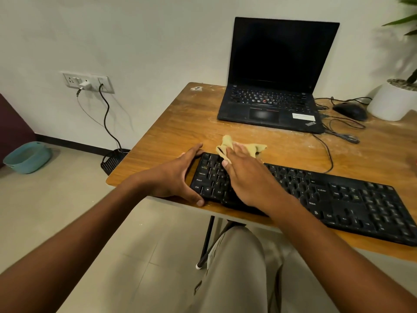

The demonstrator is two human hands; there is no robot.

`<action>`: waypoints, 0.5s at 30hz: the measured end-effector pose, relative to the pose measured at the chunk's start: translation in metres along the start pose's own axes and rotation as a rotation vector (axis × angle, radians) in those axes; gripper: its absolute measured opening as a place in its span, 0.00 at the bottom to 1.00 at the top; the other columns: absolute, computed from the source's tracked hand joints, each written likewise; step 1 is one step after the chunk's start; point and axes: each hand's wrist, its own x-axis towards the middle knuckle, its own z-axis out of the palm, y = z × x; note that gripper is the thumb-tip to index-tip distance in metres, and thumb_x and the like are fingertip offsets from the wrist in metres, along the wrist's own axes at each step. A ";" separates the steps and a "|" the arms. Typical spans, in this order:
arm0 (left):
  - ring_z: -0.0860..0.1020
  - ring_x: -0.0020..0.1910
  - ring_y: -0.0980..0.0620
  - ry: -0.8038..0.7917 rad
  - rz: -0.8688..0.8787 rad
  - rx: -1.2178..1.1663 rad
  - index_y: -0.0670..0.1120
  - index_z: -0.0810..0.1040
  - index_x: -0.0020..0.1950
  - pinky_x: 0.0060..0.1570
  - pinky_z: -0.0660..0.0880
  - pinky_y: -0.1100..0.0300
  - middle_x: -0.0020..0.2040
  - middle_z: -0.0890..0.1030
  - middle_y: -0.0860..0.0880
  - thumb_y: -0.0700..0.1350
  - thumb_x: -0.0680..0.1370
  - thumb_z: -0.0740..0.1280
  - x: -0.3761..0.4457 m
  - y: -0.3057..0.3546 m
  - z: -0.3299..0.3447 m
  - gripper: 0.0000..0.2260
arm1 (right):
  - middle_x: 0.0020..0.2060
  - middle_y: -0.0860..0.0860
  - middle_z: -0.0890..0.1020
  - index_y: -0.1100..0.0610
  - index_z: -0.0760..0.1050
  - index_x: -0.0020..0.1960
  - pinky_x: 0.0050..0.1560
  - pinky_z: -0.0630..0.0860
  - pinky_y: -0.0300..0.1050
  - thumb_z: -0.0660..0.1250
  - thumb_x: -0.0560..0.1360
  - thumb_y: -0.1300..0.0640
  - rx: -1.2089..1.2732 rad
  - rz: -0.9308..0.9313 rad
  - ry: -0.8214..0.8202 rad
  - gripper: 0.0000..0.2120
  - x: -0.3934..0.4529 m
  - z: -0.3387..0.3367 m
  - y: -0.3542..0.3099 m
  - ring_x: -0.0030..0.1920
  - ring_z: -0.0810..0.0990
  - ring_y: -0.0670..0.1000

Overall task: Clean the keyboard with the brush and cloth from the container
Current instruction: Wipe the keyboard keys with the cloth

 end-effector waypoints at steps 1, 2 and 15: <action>0.64 0.76 0.49 0.000 -0.002 0.001 0.66 0.37 0.81 0.72 0.69 0.55 0.82 0.56 0.52 0.55 0.59 0.86 0.000 0.000 0.000 0.68 | 0.83 0.52 0.50 0.54 0.52 0.83 0.80 0.44 0.57 0.47 0.87 0.46 -0.014 0.004 -0.011 0.27 0.004 0.006 -0.003 0.83 0.44 0.50; 0.65 0.75 0.49 0.000 0.000 0.003 0.66 0.37 0.82 0.71 0.70 0.56 0.82 0.57 0.52 0.54 0.59 0.86 0.001 0.000 0.000 0.68 | 0.83 0.52 0.50 0.54 0.52 0.83 0.80 0.45 0.57 0.47 0.87 0.46 -0.025 -0.008 -0.009 0.27 0.004 0.013 -0.007 0.83 0.44 0.50; 0.65 0.74 0.54 0.015 0.021 -0.024 0.63 0.37 0.83 0.67 0.68 0.64 0.81 0.59 0.57 0.50 0.62 0.87 0.001 -0.003 0.001 0.68 | 0.83 0.48 0.53 0.51 0.54 0.83 0.80 0.50 0.53 0.48 0.87 0.46 0.141 -0.058 0.048 0.25 -0.025 -0.008 -0.025 0.82 0.48 0.48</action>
